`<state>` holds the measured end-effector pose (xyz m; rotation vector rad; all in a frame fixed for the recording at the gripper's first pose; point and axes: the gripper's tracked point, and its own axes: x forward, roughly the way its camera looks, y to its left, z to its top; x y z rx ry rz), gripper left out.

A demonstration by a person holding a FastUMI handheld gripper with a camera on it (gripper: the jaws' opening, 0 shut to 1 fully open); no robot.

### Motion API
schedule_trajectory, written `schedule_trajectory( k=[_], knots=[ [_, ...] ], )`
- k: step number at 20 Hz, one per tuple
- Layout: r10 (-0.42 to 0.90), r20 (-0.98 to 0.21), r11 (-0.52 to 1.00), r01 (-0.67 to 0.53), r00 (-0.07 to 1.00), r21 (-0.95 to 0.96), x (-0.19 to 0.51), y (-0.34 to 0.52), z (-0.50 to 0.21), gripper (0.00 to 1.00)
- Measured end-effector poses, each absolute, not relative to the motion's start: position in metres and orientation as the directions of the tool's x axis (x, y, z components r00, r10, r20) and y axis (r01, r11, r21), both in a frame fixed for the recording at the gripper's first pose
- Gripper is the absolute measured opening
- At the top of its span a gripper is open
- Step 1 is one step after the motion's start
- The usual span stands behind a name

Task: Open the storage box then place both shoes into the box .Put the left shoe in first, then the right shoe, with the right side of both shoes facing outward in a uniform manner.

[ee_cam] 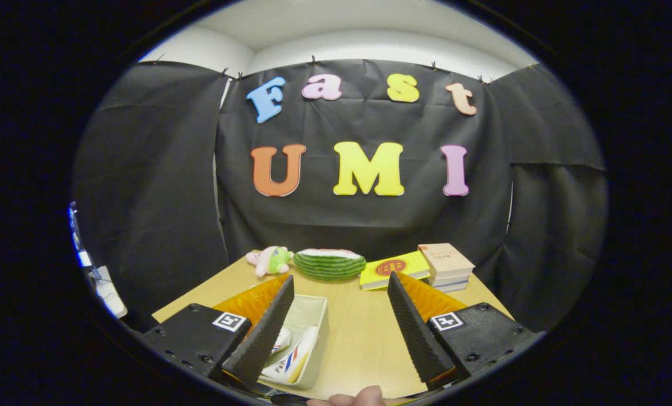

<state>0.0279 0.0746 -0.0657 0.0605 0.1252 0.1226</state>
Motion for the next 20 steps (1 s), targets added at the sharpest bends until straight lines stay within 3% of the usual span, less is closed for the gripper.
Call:
schedule_trajectory(
  k=[5,10,15,20],
  knots=[
    [0.047,0.01,0.994,-0.047,0.999,0.102,-0.011,0.051,-0.047,1.0],
    [0.042,-0.008,0.991,-0.04,0.999,0.127,-0.027,0.037,-0.046,1.0],
    [0.007,0.079,0.997,-0.013,0.997,0.077,-0.037,0.034,-0.029,1.0],
    [0.019,0.092,0.994,-0.028,0.996,0.102,-0.043,0.037,-0.032,1.0]
  ],
)
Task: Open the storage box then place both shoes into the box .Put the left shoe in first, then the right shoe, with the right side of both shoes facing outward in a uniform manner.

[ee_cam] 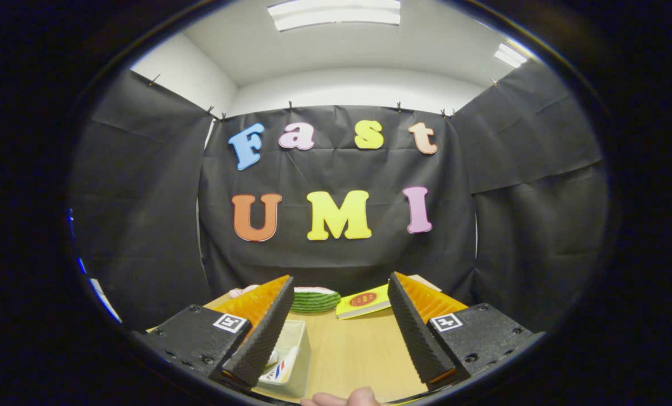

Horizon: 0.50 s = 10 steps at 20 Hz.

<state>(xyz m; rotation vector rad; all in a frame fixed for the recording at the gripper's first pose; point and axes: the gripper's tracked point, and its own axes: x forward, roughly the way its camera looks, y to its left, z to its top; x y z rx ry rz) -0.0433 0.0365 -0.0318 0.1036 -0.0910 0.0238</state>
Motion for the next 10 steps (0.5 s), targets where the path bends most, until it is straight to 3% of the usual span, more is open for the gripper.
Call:
schedule_trajectory(
  k=[10],
  knots=[
    [0.041,0.095,0.993,-0.052,0.995,0.11,-0.0453,0.044,-0.0359,1.0]
  ],
)
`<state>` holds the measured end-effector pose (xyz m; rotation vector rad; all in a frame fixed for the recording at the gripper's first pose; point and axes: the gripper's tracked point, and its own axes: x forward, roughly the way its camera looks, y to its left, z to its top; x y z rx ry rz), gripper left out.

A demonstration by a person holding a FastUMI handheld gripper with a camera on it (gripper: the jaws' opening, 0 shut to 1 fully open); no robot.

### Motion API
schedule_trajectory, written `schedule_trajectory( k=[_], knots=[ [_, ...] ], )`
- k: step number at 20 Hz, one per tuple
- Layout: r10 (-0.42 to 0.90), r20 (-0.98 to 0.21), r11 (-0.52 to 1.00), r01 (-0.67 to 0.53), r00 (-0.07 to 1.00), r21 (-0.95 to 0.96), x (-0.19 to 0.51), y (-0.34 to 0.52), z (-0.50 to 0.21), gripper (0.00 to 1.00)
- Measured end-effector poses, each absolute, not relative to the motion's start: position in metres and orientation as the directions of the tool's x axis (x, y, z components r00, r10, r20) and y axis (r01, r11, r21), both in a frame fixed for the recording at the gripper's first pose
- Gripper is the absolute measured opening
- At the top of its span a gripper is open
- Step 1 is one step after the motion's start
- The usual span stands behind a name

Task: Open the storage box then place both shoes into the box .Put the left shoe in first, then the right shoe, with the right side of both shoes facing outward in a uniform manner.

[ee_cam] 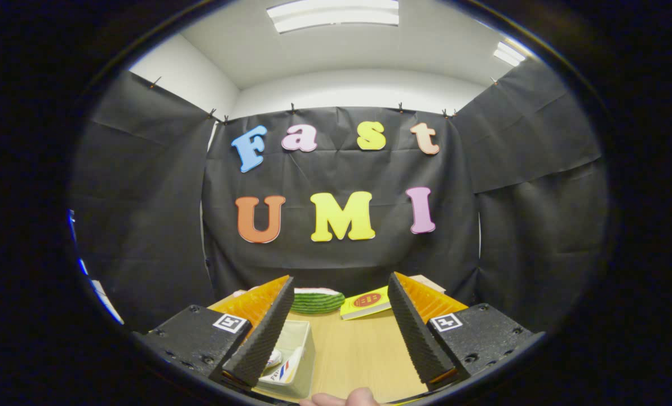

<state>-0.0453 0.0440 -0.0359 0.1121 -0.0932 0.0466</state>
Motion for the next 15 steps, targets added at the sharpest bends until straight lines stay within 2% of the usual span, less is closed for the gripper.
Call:
schedule_trajectory(
  k=[15],
  knots=[
    [0.039,0.072,0.993,-0.047,0.997,0.111,-0.0404,0.0453,-0.0424,1.0]
  ],
)
